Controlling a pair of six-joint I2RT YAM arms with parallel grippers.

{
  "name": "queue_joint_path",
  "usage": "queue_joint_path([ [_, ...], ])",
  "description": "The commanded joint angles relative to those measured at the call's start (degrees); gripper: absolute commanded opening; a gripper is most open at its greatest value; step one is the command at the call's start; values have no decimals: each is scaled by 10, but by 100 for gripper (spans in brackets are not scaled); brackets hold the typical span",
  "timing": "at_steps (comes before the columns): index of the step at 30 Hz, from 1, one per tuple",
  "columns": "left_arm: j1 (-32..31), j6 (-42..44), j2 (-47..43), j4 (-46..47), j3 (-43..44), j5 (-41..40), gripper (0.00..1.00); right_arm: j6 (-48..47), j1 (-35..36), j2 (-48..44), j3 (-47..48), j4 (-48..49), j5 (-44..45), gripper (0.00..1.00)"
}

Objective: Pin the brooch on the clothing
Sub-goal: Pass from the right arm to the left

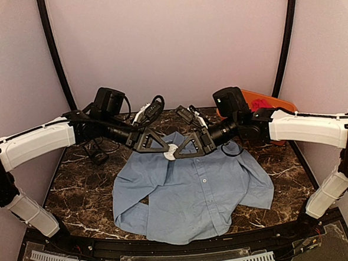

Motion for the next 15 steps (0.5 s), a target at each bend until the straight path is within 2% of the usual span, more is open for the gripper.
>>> queue_joint_path([
  [1, -5, 13, 5, -7, 11, 7, 20, -9, -3, 11, 18, -5, -13, 0],
  [11, -7, 13, 13, -4, 14, 4, 14, -15, -3, 18, 22, -16, -19, 0],
  [15, -8, 14, 15, -3, 12, 4, 5, -16, -3, 19, 23, -18, -19, 0],
])
